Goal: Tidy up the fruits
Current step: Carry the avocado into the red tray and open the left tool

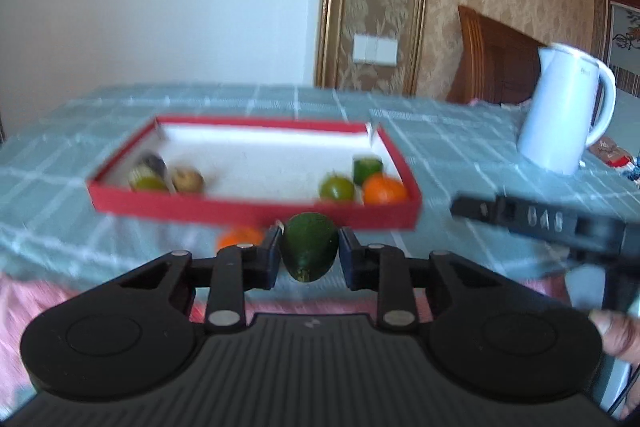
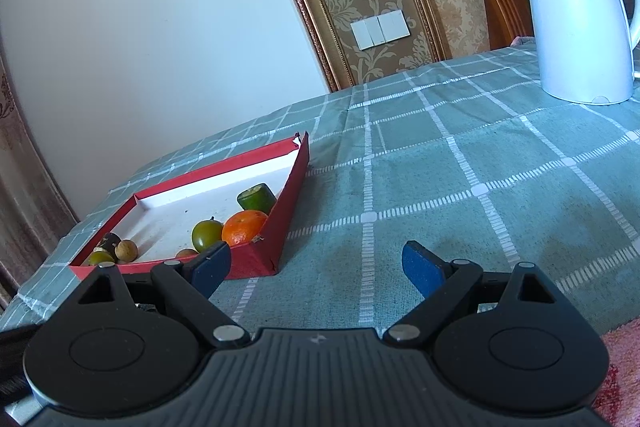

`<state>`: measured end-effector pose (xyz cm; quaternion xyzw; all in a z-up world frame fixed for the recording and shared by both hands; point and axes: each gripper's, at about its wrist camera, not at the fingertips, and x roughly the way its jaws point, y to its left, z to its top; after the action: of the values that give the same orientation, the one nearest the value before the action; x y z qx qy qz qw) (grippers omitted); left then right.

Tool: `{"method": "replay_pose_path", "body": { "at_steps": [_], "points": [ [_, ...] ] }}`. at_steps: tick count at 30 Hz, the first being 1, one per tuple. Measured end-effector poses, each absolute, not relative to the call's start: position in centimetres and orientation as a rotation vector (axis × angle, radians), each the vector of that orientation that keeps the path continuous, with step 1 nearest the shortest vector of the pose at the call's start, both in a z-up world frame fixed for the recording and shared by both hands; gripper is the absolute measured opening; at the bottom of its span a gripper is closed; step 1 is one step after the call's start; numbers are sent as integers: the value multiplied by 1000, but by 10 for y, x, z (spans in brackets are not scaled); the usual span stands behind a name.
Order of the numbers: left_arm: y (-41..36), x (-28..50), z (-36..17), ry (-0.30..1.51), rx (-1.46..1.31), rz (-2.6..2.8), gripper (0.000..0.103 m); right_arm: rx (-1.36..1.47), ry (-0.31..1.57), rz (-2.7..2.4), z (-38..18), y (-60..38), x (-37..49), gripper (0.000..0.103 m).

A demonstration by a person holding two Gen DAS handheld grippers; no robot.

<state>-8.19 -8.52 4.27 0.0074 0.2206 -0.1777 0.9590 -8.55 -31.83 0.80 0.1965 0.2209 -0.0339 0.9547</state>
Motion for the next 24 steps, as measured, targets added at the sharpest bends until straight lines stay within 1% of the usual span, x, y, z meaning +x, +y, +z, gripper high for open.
{"method": "replay_pose_path", "body": {
  "at_steps": [4, 9, 17, 24],
  "points": [
    [-69, -62, 67, 388, 26, -327, 27, 402, 449, -71, 7, -319, -86, 93],
    [-52, -11, 82, 362, 44, -274, 27, 407, 453, -72, 7, -320, -85, 93],
    [-56, 75, 60, 451, 133, -188, 27, 418, 457, -70, 7, -321, -85, 93],
    [-55, 106, 37, 521, 139, -163, 27, 422, 458, -67, 7, -321, -84, 93]
  ]
}}
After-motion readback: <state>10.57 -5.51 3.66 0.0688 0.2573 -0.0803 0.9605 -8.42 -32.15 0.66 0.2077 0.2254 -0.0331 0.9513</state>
